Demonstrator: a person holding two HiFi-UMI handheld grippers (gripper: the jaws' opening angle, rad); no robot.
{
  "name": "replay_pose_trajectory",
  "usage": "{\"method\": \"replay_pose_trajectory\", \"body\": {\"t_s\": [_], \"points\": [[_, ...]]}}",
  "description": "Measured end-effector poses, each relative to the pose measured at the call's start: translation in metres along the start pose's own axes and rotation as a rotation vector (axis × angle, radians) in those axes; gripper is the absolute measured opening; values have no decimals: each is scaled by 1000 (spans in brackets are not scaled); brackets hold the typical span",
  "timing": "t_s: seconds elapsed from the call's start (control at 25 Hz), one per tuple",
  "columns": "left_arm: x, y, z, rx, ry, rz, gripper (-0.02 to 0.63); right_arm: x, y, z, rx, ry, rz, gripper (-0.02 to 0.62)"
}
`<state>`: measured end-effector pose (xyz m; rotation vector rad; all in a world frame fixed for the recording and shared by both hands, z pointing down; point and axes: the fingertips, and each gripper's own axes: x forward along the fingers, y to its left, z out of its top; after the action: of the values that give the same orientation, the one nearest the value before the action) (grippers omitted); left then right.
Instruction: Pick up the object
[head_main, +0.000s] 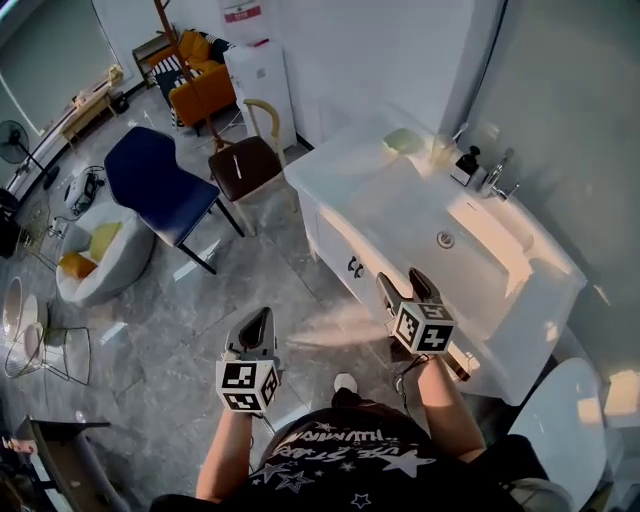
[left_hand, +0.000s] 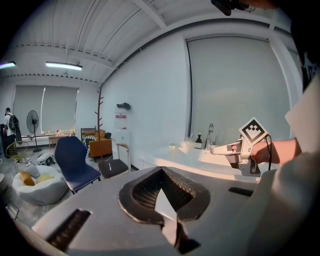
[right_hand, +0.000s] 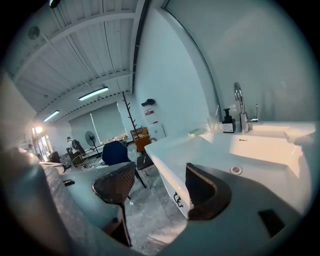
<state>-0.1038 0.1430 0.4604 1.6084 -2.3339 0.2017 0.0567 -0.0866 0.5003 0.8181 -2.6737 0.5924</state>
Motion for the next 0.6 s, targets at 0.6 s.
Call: {"method": "replay_pose_trajectory", "body": {"t_s": [0.6], "points": [[112, 0, 44, -1, -5, -82, 16, 70, -44, 33, 50, 21, -38, 305]]}}
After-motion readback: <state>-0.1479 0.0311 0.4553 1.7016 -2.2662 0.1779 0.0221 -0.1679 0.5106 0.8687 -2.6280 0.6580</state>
